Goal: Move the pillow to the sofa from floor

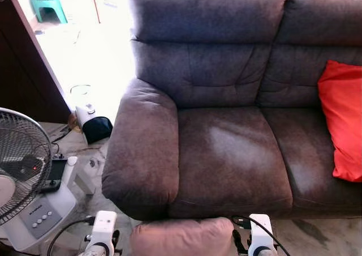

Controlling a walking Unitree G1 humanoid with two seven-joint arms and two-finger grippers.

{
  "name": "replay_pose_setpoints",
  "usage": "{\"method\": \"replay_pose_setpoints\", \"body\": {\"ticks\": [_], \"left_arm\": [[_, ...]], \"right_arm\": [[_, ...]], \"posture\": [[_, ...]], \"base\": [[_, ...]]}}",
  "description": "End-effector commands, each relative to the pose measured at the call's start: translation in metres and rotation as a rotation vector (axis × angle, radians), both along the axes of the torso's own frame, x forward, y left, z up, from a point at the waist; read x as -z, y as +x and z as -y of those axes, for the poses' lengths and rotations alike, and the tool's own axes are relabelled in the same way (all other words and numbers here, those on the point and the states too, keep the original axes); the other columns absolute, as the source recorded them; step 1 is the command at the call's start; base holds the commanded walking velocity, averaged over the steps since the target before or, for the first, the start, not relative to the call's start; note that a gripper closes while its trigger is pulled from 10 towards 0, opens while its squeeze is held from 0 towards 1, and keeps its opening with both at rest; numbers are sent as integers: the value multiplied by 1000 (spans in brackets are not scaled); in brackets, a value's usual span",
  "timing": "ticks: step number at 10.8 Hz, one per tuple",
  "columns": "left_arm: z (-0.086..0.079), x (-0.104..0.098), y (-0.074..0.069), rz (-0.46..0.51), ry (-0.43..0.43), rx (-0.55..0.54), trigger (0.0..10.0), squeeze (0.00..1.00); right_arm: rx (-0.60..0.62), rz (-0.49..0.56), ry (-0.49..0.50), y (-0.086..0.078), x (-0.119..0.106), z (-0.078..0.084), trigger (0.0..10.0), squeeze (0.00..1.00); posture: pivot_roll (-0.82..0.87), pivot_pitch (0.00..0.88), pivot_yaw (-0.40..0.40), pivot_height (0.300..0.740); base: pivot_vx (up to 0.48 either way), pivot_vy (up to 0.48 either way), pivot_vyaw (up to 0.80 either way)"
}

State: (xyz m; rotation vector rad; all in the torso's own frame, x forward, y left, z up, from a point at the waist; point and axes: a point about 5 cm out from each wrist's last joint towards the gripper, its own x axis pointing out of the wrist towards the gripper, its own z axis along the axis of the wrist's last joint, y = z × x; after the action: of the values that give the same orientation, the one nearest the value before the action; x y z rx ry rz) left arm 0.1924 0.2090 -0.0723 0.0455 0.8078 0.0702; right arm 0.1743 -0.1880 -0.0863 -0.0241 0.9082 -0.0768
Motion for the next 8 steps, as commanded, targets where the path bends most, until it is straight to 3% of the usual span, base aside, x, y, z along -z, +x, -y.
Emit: {"method": "replay_pose_setpoints", "body": {"ticks": [1, 2, 8], "left_arm": [[-7, 0, -2, -4, -59, -121, 10000, 0], [-13, 0, -4, 1, -51, -166, 10000, 0], [-4, 0, 0, 8, -57, -115, 10000, 0]], "right_arm": [[12, -1, 10, -1, 0, 0, 10000, 0], [4, -2, 13, -2, 1, -1, 10000, 0], [-4, -8, 18, 0, 1, -5, 10000, 0]], "posture": [[47, 0, -39, 740], [51, 0, -42, 740], [48, 0, -44, 740]], "base": [[0, 0, 0], [0, 0, 0], [0, 0, 0]]}}
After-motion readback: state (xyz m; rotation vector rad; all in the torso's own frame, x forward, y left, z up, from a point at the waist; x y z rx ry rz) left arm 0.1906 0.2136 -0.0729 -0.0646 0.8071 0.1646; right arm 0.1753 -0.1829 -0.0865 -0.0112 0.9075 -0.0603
